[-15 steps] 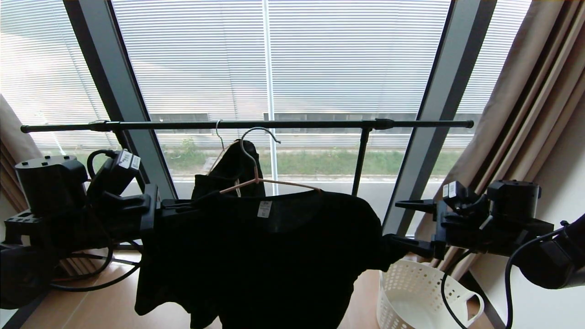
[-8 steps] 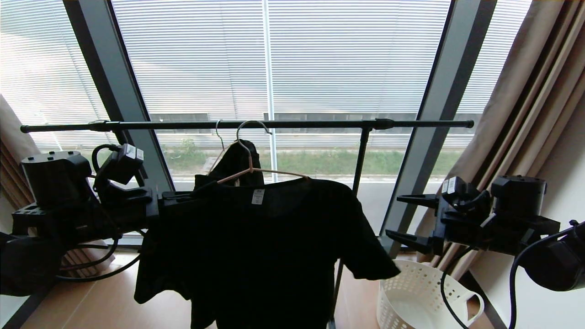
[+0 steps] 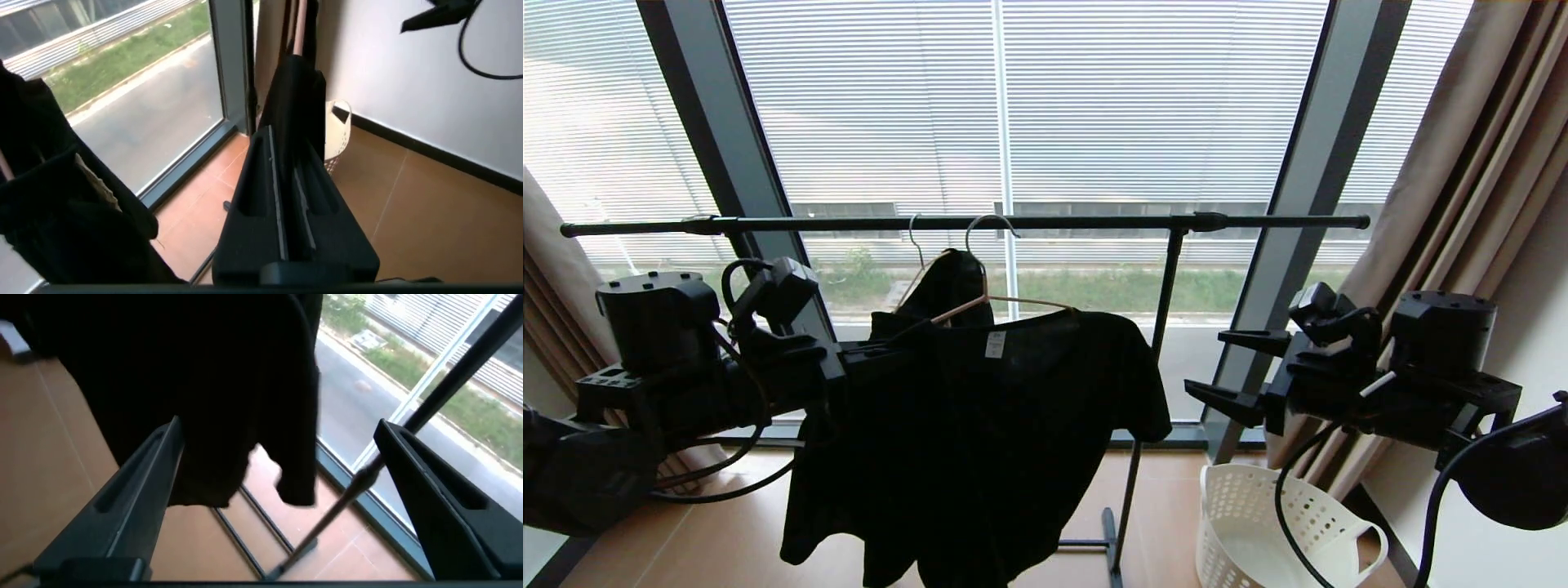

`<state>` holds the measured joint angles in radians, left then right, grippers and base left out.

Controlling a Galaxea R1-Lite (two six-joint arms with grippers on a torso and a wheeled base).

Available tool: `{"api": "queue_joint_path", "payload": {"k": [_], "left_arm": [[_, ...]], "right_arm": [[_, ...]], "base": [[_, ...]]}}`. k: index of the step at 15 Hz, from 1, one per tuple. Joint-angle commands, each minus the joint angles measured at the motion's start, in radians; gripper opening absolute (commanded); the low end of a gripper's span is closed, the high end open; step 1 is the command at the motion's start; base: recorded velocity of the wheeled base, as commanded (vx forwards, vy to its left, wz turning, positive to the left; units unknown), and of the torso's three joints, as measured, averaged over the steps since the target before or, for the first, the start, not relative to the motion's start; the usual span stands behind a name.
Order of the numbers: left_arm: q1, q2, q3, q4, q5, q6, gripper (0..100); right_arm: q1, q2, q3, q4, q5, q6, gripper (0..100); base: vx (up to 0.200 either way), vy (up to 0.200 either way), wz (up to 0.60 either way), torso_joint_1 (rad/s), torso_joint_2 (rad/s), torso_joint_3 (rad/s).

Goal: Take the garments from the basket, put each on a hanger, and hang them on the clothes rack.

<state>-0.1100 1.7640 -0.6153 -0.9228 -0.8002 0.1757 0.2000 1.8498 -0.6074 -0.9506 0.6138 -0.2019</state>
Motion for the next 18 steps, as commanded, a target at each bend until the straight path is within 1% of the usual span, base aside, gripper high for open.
{"api": "queue_joint_path", "payload": {"k": [1, 2, 3, 4, 7, 9, 10, 11, 12, 13, 15, 16, 17, 18], "left_arm": [[-0.05, -0.005, -0.001, -0.001, 0.056, -0.018, 0], [-0.073, -0.009, -0.003, -0.001, 0.116, -0.035, 0], [-0.099, -0.008, -0.003, -0.001, 0.18, -0.05, 0], [-0.114, -0.006, -0.006, -0.001, 0.217, -0.056, 0], [-0.201, -0.001, -0.015, -0.002, 0.355, -0.134, 0], [-0.261, 0.026, -0.038, -0.002, 0.495, -0.18, 0], [-0.281, 0.041, -0.058, -0.002, 0.547, -0.203, 0], [-0.292, 0.06, -0.075, -0.004, 0.579, -0.233, 0], [-0.293, 0.064, -0.078, -0.004, 0.582, -0.239, 0], [-0.293, 0.084, -0.092, -0.024, 0.584, -0.26, 0], [-0.295, 0.133, -0.087, -0.137, 0.602, -0.279, 0], [-0.297, 0.166, -0.089, -0.189, 0.638, -0.28, 0], [-0.3, 0.187, -0.089, -0.223, 0.664, -0.282, 0], [-0.32, 0.199, -0.087, -0.237, 0.67, -0.282, 0]], "right_arm": [[0.053, -0.053, -0.003, 0.0, -0.045, 0.027, 100], [0.073, -0.067, -0.005, 0.001, -0.074, 0.039, 100], [0.085, -0.083, -0.005, 0.001, -0.085, 0.049, 100], [0.087, -0.092, -0.003, 0.003, -0.086, 0.052, 100], [0.087, -0.093, -0.005, 0.001, -0.086, 0.053, 100], [0.087, -0.093, -0.005, 0.001, -0.086, 0.052, 100], [0.087, -0.093, -0.005, 0.001, -0.086, 0.052, 100], [0.087, -0.092, -0.005, 0.001, -0.088, 0.052, 100], [0.087, -0.092, -0.005, 0.001, -0.088, 0.052, 100], [0.087, -0.09, -0.006, 0.001, -0.088, 0.052, 100], [0.087, -0.086, -0.017, 0.001, -0.088, 0.052, 100], [0.087, -0.093, -0.018, 0.001, -0.088, 0.052, 100], [0.087, -0.104, -0.018, 0.001, -0.088, 0.052, 100], [0.087, -0.116, -0.017, 0.001, -0.088, 0.052, 100]], "base": [[0.0, 0.0, 0.0, 0.0, 0.0, 0.0], [0.0, 0.0, 0.0, 0.0, 0.0, 0.0], [0.0, 0.0, 0.0, 0.0, 0.0, 0.0], [0.0, 0.0, 0.0, 0.0, 0.0, 0.0], [0.0, 0.0, 0.0, 0.0, 0.0, 0.0], [0.0, 0.0, 0.0, 0.0, 0.0, 0.0], [0.0, 0.0, 0.0, 0.0, 0.0, 0.0], [0.0, 0.0, 0.0, 0.0, 0.0, 0.0], [0.0, 0.0, 0.0, 0.0, 0.0, 0.0], [0.0, 0.0, 0.0, 0.0, 0.0, 0.0], [0.0, 0.0, 0.0, 0.0, 0.0, 0.0], [0.0, 0.0, 0.0, 0.0, 0.0, 0.0], [0.0, 0.0, 0.0, 0.0, 0.0, 0.0], [0.0, 0.0, 0.0, 0.0, 0.0, 0.0]]}}
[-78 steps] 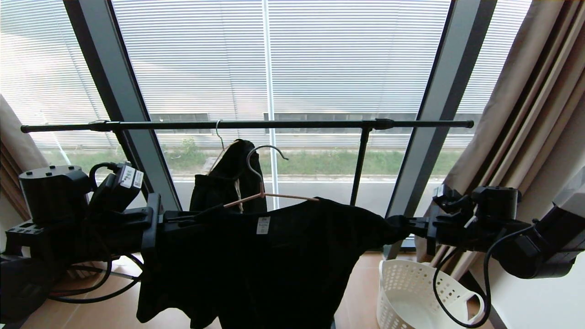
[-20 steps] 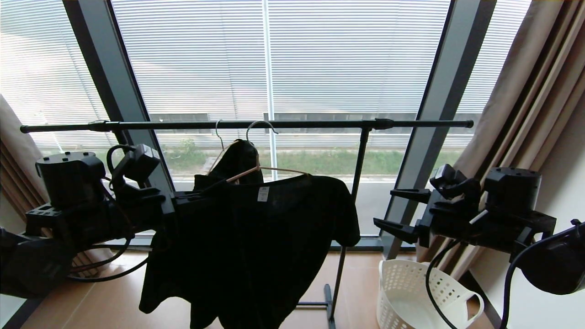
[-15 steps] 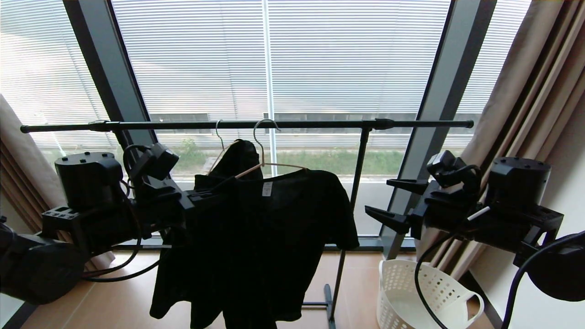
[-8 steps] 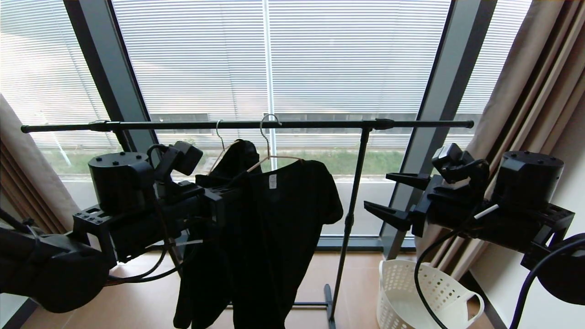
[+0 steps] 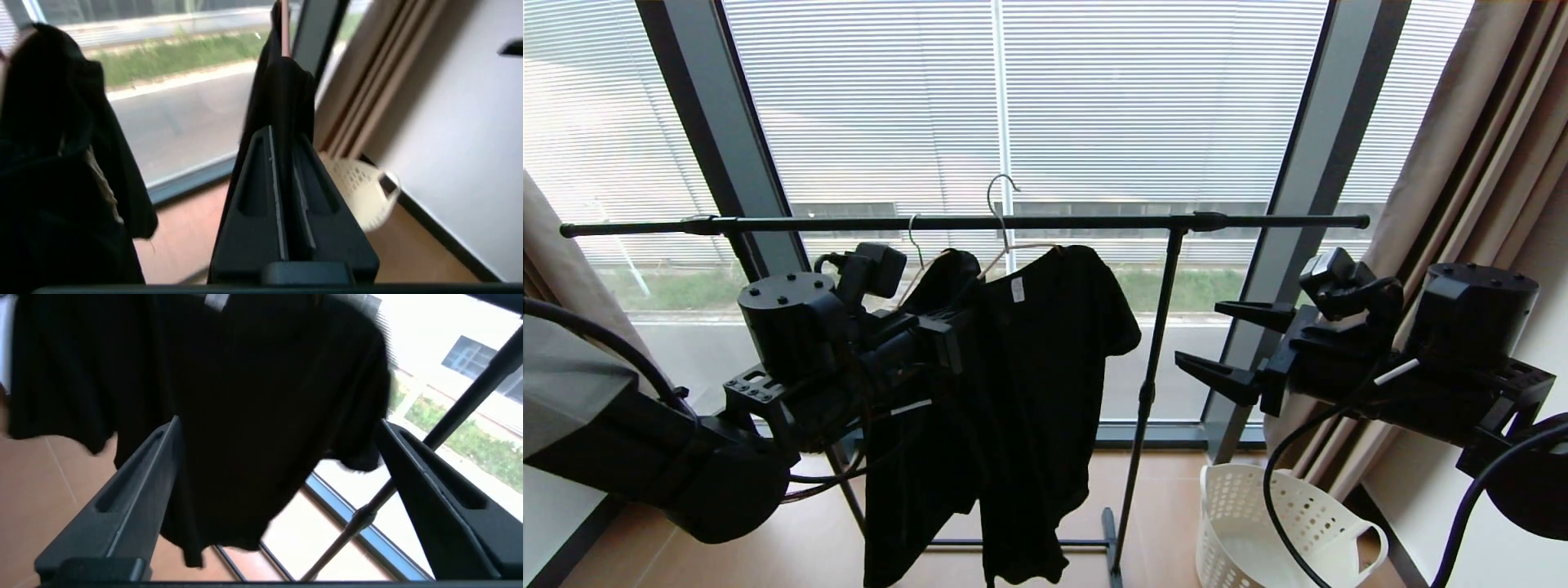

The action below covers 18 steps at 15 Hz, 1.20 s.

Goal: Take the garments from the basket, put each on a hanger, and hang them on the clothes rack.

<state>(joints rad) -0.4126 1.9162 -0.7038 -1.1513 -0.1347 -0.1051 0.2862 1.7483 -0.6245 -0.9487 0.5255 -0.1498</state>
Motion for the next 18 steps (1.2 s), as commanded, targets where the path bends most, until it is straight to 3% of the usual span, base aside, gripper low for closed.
{"api": "queue_joint_path", "payload": {"k": [1, 8, 12, 18], "left_arm": [[-0.017, 0.047, 0.001, -0.008, 0.004, -0.001, 0], [-0.028, 0.06, 0.052, -0.016, 0.053, -0.002, 0], [-0.025, 0.084, 0.076, -0.145, 0.05, -0.001, 0], [-0.026, 0.096, 0.093, -0.189, 0.05, -0.002, 0]], "right_arm": [[0.001, -0.015, 0.0, -0.001, 0.001, -0.001, 100], [-0.001, -0.027, 0.002, 0.001, 0.001, -0.002, 100], [-0.001, -0.021, 0.005, -0.001, 0.001, -0.002, 100], [-0.001, -0.02, 0.006, 0.001, 0.001, -0.004, 100]], "base": [[0.0, 0.0, 0.0, 0.0, 0.0, 0.0], [0.0, 0.0, 0.0, 0.0, 0.0, 0.0], [0.15, 0.0, 0.0, -0.003, 0.0, 0.003], [0.033, 0.0, 0.0, -0.002, 0.0, 0.001]]}}
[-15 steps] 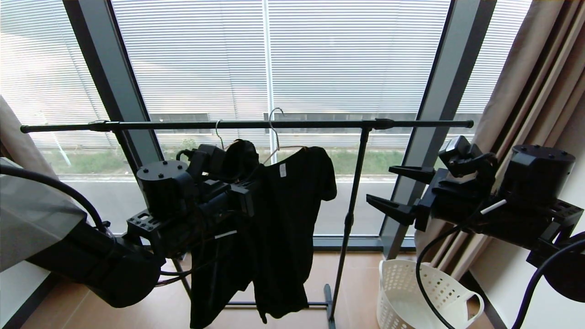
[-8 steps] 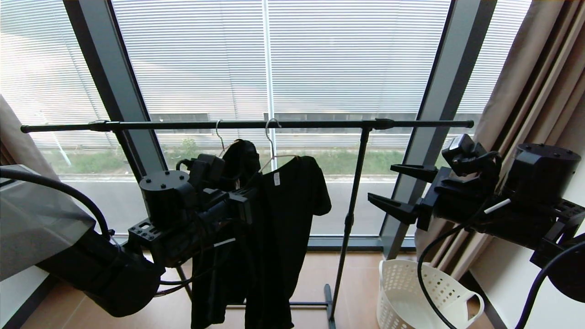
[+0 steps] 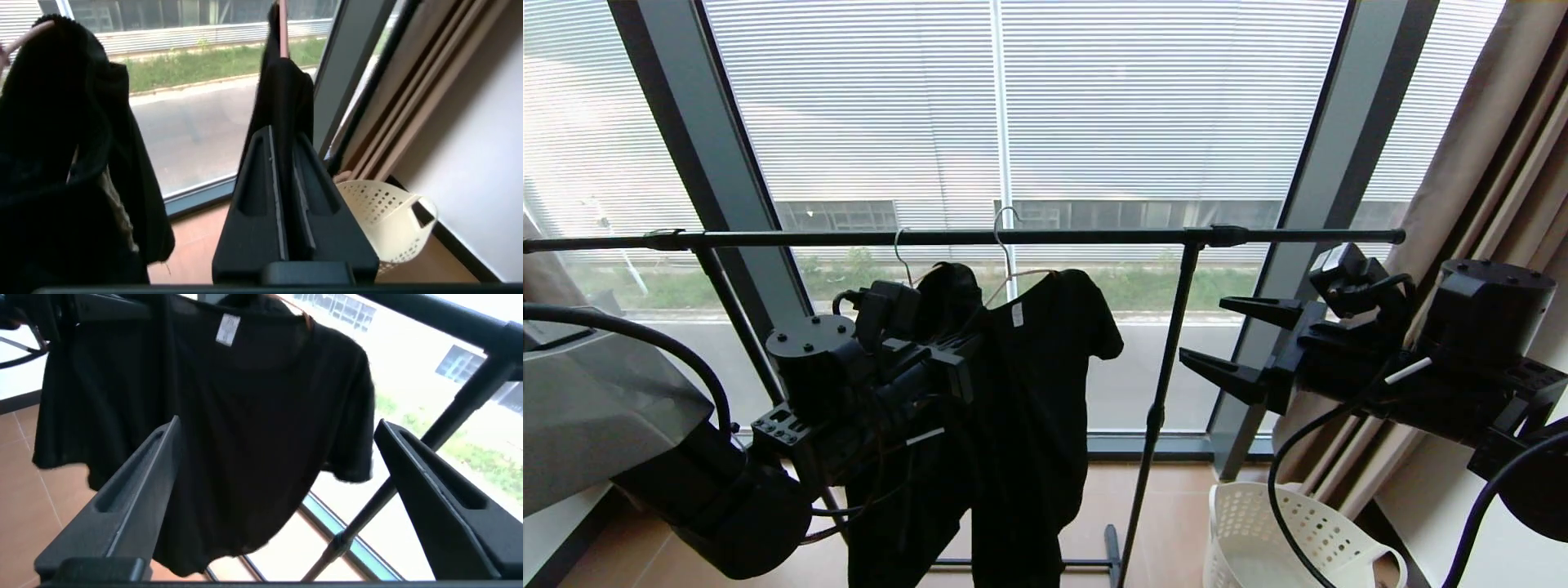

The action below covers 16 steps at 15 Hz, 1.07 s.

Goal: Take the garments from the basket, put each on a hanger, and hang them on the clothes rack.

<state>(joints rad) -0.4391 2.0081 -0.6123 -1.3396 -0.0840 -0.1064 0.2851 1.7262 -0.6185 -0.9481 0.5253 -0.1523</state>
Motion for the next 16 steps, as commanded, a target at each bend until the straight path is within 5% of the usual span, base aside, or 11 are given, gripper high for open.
{"api": "queue_joint_path", "payload": {"k": [1, 16], "left_arm": [[0.0, 0.012, -0.001, -0.013, 0.0, 0.001, 0], [0.022, 0.216, -0.141, -0.145, 0.032, -0.012, 0]], "right_arm": [[0.0, 0.003, 0.0, 0.0, 0.001, -0.001, 100], [0.002, 0.016, 0.002, 0.002, -0.001, -0.003, 100]], "base": [[0.0, 0.0, 0.0, 0.0, 0.0, 0.0], [0.0, 0.0, 0.0, 0.0, 0.0, 0.0]]}}
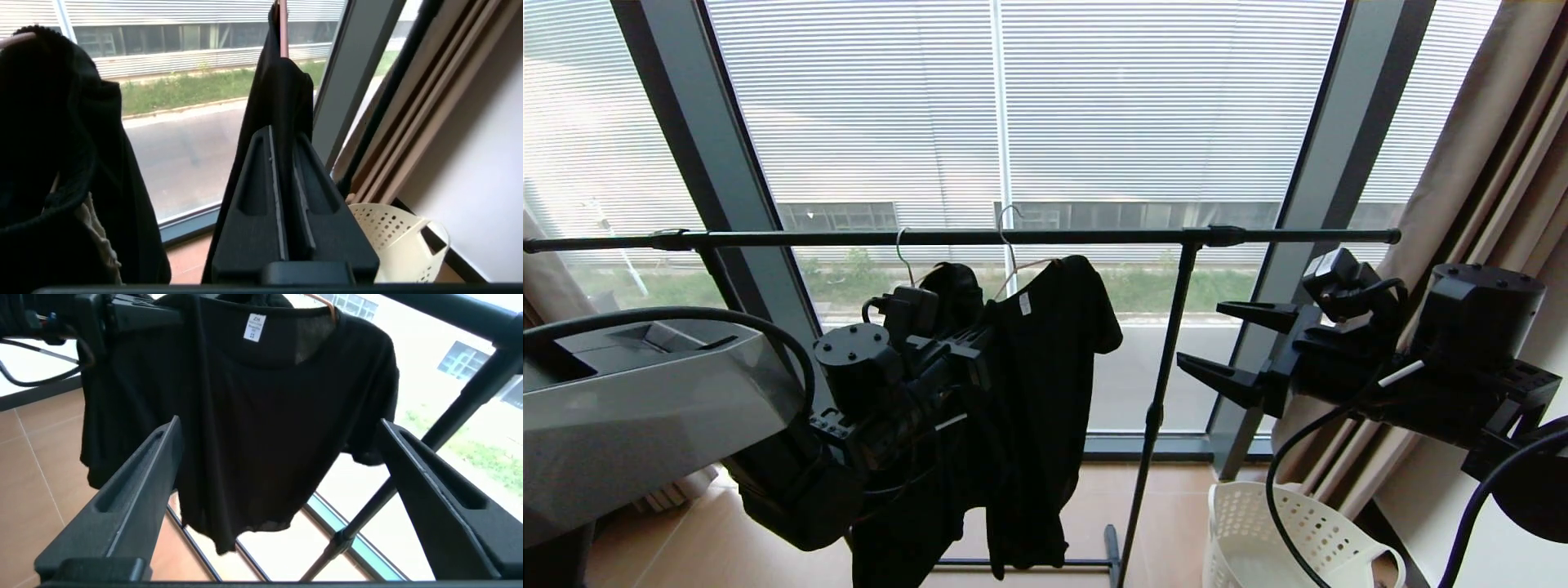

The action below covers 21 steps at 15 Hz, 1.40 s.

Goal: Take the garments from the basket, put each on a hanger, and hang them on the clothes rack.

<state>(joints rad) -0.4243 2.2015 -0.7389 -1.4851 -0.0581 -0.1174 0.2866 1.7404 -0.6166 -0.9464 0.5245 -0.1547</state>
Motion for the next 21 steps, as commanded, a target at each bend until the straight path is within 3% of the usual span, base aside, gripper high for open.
{"api": "queue_joint_path", "payload": {"k": [1, 21], "left_arm": [[0.007, 0.029, -0.02, 0.0, 0.012, -0.004, 0], [0.021, 0.112, -0.079, 0.0, 0.029, -0.013, 0]], "right_arm": [[0.002, 0.002, 0.001, 0.0, 0.0, -0.002, 100], [0.011, 0.016, 0.008, -0.002, 0.002, -0.016, 100]], "base": [[0.0, 0.0, 0.0, 0.0, 0.0, 0.0], [0.0, 0.0, 0.0, 0.0, 0.0, 0.0]]}}
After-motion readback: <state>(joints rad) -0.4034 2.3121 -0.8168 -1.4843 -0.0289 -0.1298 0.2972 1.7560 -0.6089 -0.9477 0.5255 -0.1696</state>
